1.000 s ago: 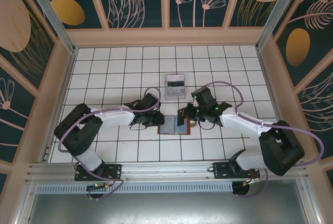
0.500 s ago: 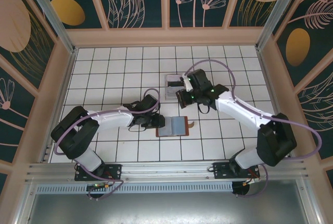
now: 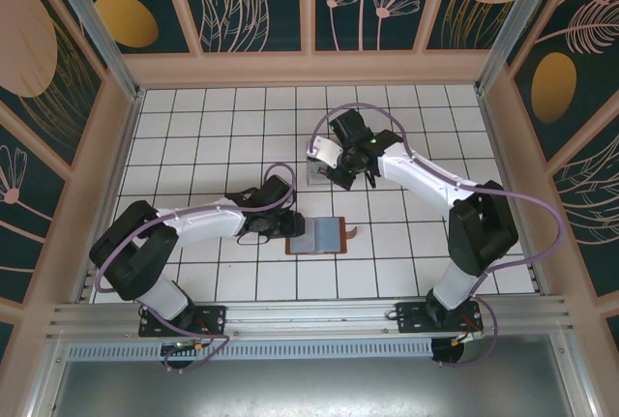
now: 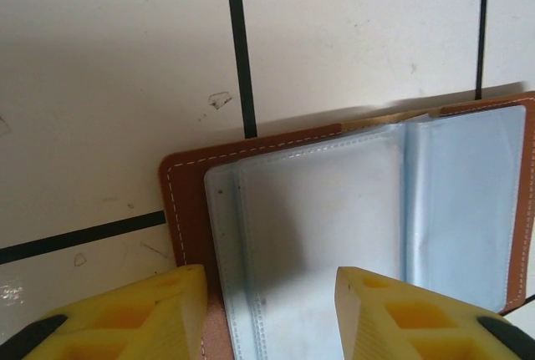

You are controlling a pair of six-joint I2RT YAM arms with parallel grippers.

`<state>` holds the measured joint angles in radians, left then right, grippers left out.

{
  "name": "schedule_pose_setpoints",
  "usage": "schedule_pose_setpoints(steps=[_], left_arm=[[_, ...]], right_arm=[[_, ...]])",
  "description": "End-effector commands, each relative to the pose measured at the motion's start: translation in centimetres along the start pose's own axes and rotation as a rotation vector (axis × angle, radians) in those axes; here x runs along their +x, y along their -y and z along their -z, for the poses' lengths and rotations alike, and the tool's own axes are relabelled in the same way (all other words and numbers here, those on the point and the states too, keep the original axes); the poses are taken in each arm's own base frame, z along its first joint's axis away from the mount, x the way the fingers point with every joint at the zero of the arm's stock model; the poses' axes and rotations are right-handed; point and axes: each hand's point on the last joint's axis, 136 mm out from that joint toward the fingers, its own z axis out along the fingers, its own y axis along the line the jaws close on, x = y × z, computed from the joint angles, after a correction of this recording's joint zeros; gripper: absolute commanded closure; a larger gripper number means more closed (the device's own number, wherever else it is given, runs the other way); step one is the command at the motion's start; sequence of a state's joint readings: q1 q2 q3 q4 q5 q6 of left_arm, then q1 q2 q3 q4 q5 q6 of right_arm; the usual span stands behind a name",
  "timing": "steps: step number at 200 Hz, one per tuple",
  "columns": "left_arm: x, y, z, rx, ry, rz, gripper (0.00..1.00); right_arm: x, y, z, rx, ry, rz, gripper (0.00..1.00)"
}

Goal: Take the credit cards out of the card holder

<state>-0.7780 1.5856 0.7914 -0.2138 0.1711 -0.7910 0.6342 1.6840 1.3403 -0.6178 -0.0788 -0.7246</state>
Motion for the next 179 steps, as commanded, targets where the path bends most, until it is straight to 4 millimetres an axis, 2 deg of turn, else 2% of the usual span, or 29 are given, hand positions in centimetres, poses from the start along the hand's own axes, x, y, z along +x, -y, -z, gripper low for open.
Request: schedule_pose_setpoints(steps=[1,22,41,95,179], left_arm=[[-1.0,1.0,1.0,0.014,0.037,-0.017,0.54],[-1.6,1.4,1.6,0.023,0.06,-0.02,0.54],[-1.9,1.1,2.1,-0.004,0.081,-0.016,0.54],[-2.1,-1.8,2.8,-0.083,0.101,0.029,0.54],[-2.4,-4.4,3.8,-0.129,0.127,0.078,0.53]], right_arm=[[0.1,0.7,0.4,-0.019,-0.027,0.203,1.0],[-0.7,1.6,0.6,-0.015,-0.01,0.255,1.0],[-0.9,2.4,0.5,-0.014,-0.012,0.286,1.0],[-0.6,4.1,-1.2,-0.075,-0.079,0.328,1.0],[-2.3,5.5,-3.4,-0.141,-0.088,0.38,1.0]])
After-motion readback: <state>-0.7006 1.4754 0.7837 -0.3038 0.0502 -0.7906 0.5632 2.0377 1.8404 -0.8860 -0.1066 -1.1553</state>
